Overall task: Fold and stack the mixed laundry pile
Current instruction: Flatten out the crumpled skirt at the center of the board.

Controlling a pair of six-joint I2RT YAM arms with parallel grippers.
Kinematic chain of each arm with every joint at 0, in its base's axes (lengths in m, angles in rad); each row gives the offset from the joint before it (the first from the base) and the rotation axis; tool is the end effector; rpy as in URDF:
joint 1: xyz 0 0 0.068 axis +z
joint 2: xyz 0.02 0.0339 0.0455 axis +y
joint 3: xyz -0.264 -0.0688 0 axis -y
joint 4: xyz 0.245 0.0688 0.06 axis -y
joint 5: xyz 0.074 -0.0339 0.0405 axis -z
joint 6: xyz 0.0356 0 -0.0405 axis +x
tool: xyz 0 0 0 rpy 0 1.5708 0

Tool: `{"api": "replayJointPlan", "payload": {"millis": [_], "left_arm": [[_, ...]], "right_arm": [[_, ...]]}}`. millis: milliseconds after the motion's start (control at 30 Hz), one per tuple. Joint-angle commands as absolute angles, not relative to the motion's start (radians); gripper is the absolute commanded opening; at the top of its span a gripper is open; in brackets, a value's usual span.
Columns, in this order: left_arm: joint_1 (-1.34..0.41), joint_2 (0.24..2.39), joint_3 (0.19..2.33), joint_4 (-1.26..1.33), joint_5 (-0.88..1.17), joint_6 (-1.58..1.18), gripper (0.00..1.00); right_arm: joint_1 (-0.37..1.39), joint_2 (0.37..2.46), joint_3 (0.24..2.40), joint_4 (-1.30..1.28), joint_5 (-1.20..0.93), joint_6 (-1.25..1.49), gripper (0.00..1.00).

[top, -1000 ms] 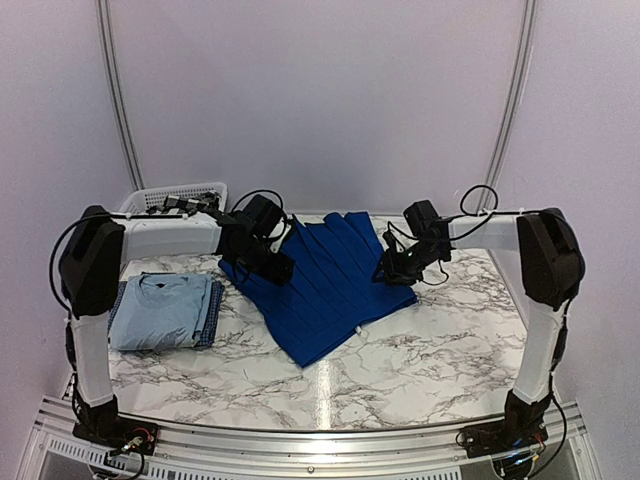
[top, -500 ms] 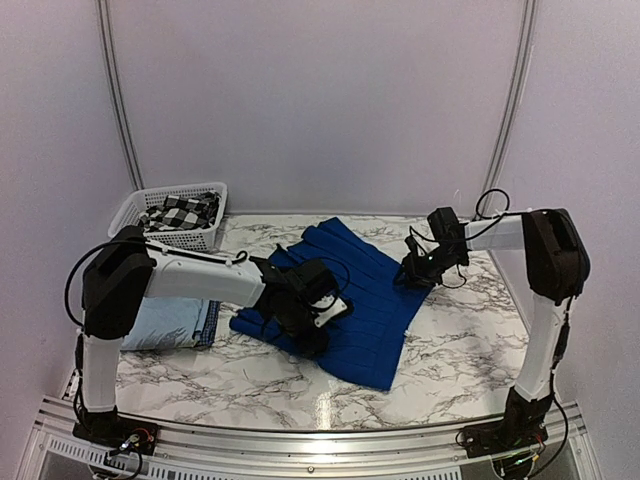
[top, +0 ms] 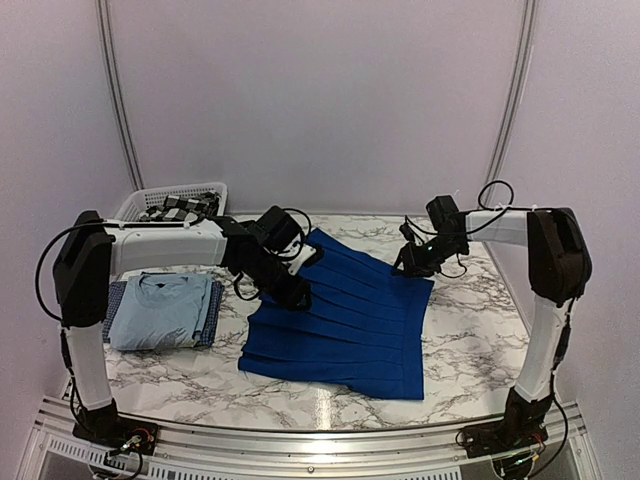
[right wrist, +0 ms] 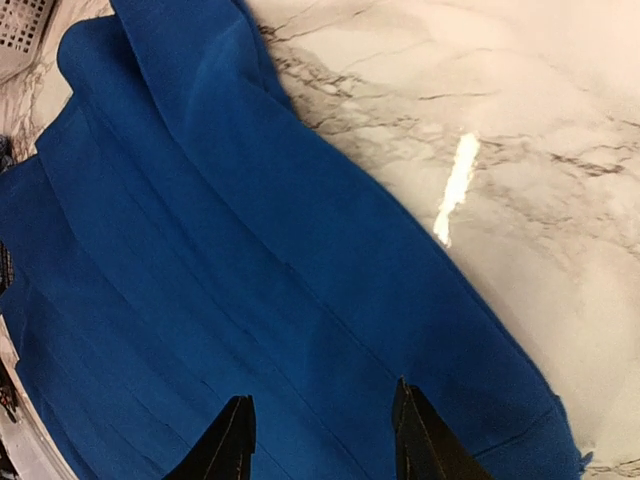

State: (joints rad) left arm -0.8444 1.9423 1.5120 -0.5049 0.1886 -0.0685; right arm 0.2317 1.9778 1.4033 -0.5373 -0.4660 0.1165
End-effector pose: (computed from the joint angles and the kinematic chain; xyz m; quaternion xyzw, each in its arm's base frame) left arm 0.2794 -0.3246 0.2241 0.3850 0.8643 -0.2174 0.2398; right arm 0.3950 0.1096 0.1783 -0.1070 0.9429 0.2598 0.1790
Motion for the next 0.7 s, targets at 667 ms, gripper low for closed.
{"api": "replayJointPlan", "payload": {"millis": [667], "left_arm": [[-0.79, 1.731, 1.339, -0.559, 0.47, 0.006, 0.49]], "right_arm": [[0.348, 1.861, 1.38, -0.575, -0.558, 0.019, 0.54]]}}
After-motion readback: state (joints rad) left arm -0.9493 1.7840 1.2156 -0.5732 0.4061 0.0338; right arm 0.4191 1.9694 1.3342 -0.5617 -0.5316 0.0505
